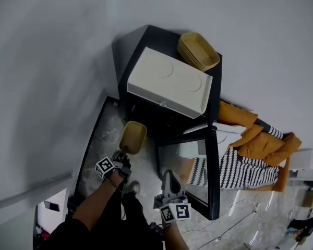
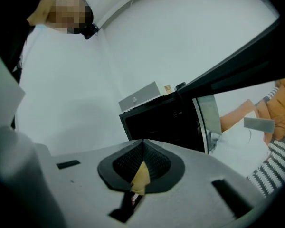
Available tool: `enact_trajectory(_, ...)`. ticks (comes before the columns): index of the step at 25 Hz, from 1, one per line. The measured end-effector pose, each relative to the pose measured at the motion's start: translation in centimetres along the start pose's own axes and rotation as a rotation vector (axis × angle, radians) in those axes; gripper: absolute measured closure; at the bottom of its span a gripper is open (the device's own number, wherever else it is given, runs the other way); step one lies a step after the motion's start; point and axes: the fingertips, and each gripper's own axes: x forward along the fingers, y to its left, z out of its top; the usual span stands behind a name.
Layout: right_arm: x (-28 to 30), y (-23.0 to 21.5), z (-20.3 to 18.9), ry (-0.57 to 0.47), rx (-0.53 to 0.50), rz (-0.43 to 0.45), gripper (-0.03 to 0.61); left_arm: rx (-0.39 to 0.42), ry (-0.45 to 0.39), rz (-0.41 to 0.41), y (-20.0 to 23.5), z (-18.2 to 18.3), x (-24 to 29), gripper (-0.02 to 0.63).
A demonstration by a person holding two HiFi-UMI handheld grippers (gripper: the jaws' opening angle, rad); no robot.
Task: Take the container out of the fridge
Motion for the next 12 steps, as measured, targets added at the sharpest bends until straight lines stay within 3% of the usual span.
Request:
enact_trajectory(6,-2.9,1.0,1.5,-0.018,-0.011,-0.002,0.578,0.012,-0.003,-0.014,-4.1,-1.7,-5.5,0.437)
enact_trajectory(12,-5.7,2.8,2.5,-0.021,-0.028,0.04,0.578,0.019,0.002,-0.078,-9.7,-4.6,-11.2,0.437)
